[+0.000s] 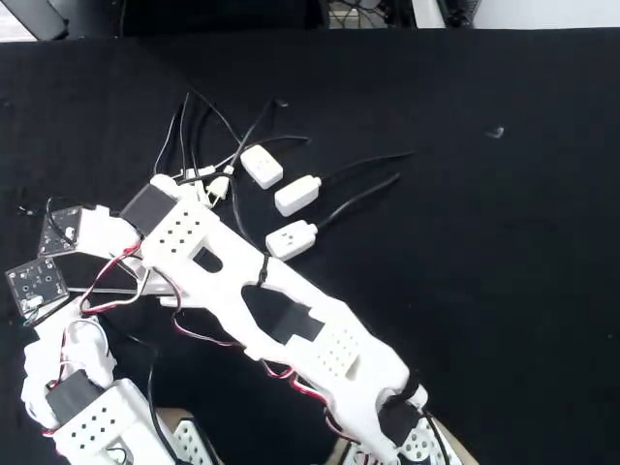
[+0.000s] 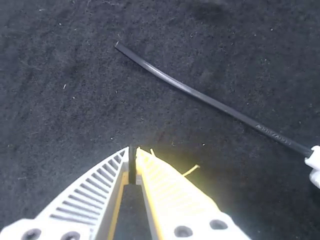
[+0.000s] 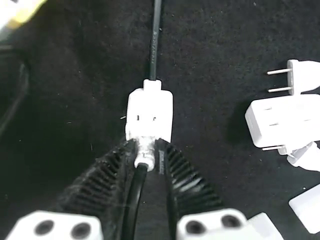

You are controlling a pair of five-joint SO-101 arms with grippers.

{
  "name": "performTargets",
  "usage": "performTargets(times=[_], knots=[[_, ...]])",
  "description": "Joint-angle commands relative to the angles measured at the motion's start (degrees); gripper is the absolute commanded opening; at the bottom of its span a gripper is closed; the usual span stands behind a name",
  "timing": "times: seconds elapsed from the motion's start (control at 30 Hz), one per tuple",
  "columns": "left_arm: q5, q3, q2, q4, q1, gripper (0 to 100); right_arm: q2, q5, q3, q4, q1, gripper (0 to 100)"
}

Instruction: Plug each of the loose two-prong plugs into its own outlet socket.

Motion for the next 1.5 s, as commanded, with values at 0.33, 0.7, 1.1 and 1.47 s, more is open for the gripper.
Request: performTargets(times=[0.33,0.7,1.1,1.47], knots=[[-0.4,1.1,-0.7,0.2,-0.8,3,-8.1,-0.5,16.9,-10.6,-0.9,1.1],[-0.4,1.1,-0.7,0.2,-0.8,3,-6.5,-0.7,18.8,-10.5,-3.8,1.1],[-0.4,1.1,-0.7,0.2,-0.8,3,-6.4,-0.4,18.9,-11.7,1.2,1.1],[-0.5,1.1,-0.7,0.3,-2.8,3,-5.5,-1.8,23.9,-16.1,-2.1,1.1]])
